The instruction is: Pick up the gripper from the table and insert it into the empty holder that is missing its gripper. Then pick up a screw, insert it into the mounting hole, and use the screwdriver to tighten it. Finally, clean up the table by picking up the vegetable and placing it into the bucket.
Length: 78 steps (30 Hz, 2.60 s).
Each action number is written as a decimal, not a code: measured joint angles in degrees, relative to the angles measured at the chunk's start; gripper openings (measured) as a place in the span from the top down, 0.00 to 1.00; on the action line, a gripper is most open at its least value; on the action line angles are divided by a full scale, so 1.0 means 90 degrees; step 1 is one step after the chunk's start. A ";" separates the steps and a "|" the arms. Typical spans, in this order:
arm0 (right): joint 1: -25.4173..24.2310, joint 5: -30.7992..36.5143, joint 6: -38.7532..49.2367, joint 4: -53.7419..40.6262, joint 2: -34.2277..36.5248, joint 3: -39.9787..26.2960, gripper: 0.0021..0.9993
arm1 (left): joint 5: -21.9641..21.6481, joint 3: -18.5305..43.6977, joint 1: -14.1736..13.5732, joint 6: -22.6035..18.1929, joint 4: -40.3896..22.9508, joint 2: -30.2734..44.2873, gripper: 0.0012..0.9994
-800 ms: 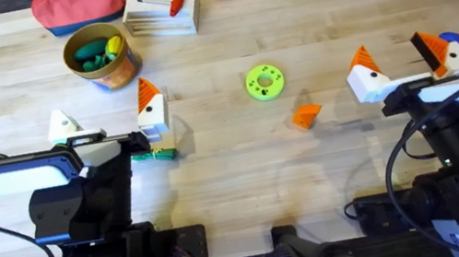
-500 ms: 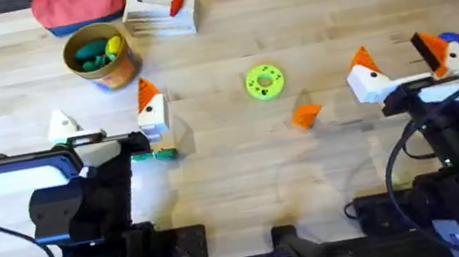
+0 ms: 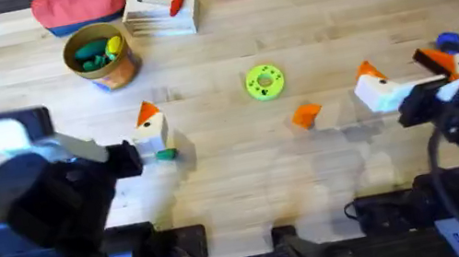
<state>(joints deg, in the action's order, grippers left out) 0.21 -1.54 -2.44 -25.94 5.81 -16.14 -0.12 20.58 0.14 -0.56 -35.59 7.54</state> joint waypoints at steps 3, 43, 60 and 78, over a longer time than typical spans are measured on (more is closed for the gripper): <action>0.0000 0.0002 -0.0015 -0.0554 0.0626 -0.0949 0.01 | -0.0063 0.1166 0.0000 0.0166 -0.1110 0.0806 0.01; 0.0000 -0.0002 -0.0019 -0.1550 0.2814 -0.3106 0.01 | 0.3028 0.3167 -0.1567 0.0739 -0.0144 0.5002 0.01; 0.0000 -0.0002 -0.0019 -0.1551 0.2812 -0.3106 0.01 | 0.2990 0.3168 -0.2666 -0.0210 0.1391 0.5075 0.01; 0.0000 -0.0002 -0.0019 -0.1551 0.2812 -0.3106 0.01 | 0.2986 -0.1495 -0.3776 -0.0564 0.4692 0.1734 0.01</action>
<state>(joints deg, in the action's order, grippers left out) 0.21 -1.56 -2.60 -39.90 31.12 -44.10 26.76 7.12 -33.85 -5.63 6.63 23.14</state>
